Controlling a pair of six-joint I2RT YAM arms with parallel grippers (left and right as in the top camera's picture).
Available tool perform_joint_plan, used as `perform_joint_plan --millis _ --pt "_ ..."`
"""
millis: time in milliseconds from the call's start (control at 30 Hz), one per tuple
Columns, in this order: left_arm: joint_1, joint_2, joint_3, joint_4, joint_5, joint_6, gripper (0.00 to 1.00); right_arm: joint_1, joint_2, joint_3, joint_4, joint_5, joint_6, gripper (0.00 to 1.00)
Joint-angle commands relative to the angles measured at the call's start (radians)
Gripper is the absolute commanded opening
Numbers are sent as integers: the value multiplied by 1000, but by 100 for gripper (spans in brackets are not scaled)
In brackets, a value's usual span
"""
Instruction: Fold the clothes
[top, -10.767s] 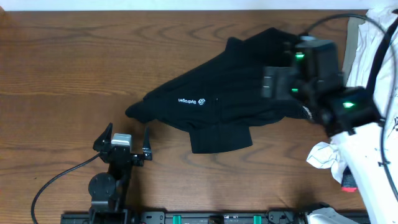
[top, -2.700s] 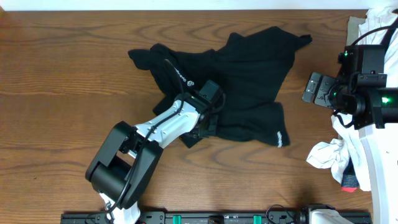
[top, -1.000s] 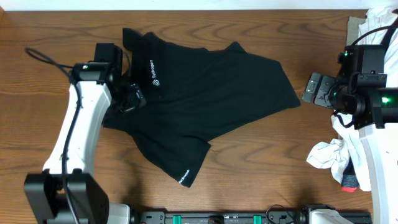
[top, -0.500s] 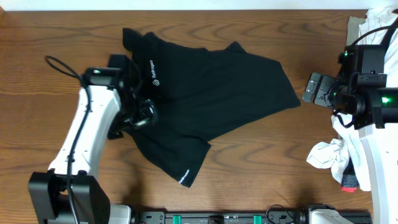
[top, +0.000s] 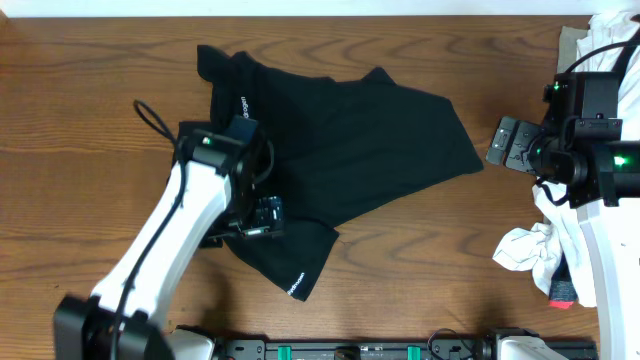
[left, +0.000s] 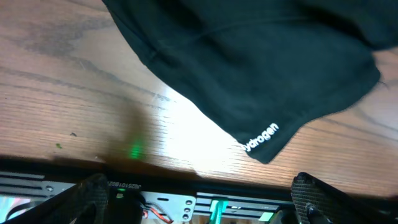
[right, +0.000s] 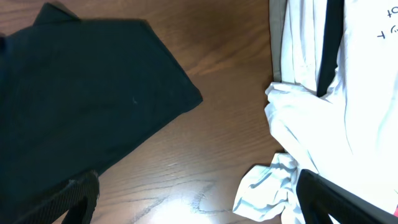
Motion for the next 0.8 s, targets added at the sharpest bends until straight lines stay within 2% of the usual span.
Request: perform_joint_plan --millis 0,267,433,567,767 --pt "-45 -104 -66 10 -28 -98 93 -7 -1 3 0 6 -4 99" --pt "-133 -266 -320 218 -12 -330 83 -7 -1 3 0 6 -4 99" --pt "-153 -263 -424 365 97 -378 83 -7 -1 3 0 6 -4 99" --pt "-154 -254 -463 435 103 -456 77 -7 -1 3 0 6 -4 99" --pt "-154 -249 -467 448 93 -572 77 -7 -1 3 0 6 -4 99"
